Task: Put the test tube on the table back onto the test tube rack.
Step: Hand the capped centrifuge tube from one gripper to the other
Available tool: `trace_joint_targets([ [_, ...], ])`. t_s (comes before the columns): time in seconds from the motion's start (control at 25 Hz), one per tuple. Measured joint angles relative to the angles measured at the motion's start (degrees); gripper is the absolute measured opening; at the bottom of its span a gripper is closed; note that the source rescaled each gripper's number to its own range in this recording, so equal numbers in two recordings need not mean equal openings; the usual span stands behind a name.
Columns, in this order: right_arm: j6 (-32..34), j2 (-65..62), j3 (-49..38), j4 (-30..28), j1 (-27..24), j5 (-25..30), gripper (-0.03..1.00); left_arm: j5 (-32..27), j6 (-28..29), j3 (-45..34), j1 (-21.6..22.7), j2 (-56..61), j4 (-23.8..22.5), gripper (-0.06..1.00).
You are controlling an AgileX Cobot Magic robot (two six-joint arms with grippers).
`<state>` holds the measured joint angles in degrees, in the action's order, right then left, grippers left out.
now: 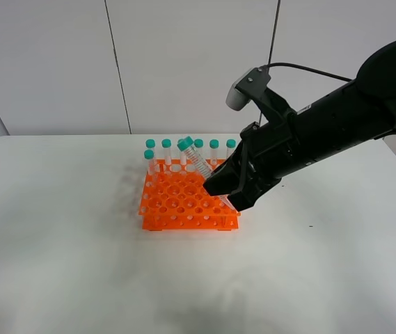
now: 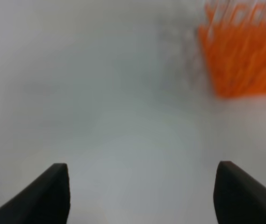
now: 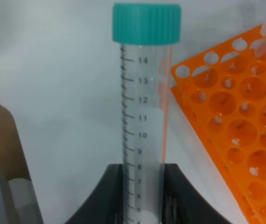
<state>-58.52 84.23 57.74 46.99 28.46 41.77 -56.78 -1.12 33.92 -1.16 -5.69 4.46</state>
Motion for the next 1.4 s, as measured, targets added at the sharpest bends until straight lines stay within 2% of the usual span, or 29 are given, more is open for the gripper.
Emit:
trace_joint_targets([
  [0.16, 0.0, 0.0, 0.0, 0.3, 0.0, -0.2, 0.03, 6.8, -1.1, 7.1, 0.0, -13.1, 5.3, 0.97],
  [0.2, 0.0, 0.0, 0.0, 0.3, 0.0, -0.3, 0.03, 6.8, -1.1, 7.1, 0.0, -13.1, 5.3, 0.97],
  [0.24, 0.0, 0.0, 0.0, 0.3, 0.0, -0.4, 0.03, 11.1, -3.0, 9.9, 0.0, -20.0, 8.8, 0.97],
  [0.28, 0.0, 0.0, 0.0, 0.3, 0.0, -0.4, 0.03, 13.0, -4.6, 11.0, 0.0, -23.7, 10.8, 0.97],
  [0.4, 0.0, 0.0, 0.0, 0.3, 0.0, -0.5, 0.03, 20.0, -11.1, 12.4, 0.0, -34.0, 20.6, 0.97],
  [0.48, 0.0, 0.0, 0.0, 0.4, 0.0, -0.5, 0.03, 22.8, -17.5, 12.4, 0.0, -40.7, 31.6, 0.97],
  [0.56, 0.0, 0.0, 0.0, 0.4, 0.0, -0.5, 0.03, 23.9, -26.5, 12.4, -0.3, -46.5, 41.3, 0.97],
  [0.68, 0.0, 0.0, 0.0, 0.5, 0.0, -0.6, 0.03, 24.6, -40.8, 12.4, -2.7, -54.0, 58.5, 0.97],
  [0.8, 0.0, 0.0, 0.0, 1.4, 0.0, -0.7, 0.03, 25.1, -52.9, 12.4, -7.8, -60.1, 72.1, 0.97],
  [0.92, 0.0, 0.0, 0.0, 2.0, 0.0, -1.1, 0.03, 26.4, -60.7, 12.4, -13.1, -65.3, 81.1, 0.97],
  [1.08, 0.0, 0.0, 0.0, 2.9, 0.0, -1.4, 0.03, 27.2, -66.3, 12.4, -18.3, -70.1, 88.1, 0.97],
  [1.2, 0.0, 0.0, 0.0, 3.6, 0.0, -1.5, 0.03, 27.3, -68.6, 12.4, -20.4, -72.2, 91.7, 0.97],
  [1.4, 0.0, 0.0, 0.0, 4.7, 0.0, -1.3, 0.03, 27.9, -71.2, 12.4, -22.6, -74.2, 94.1, 0.97],
])
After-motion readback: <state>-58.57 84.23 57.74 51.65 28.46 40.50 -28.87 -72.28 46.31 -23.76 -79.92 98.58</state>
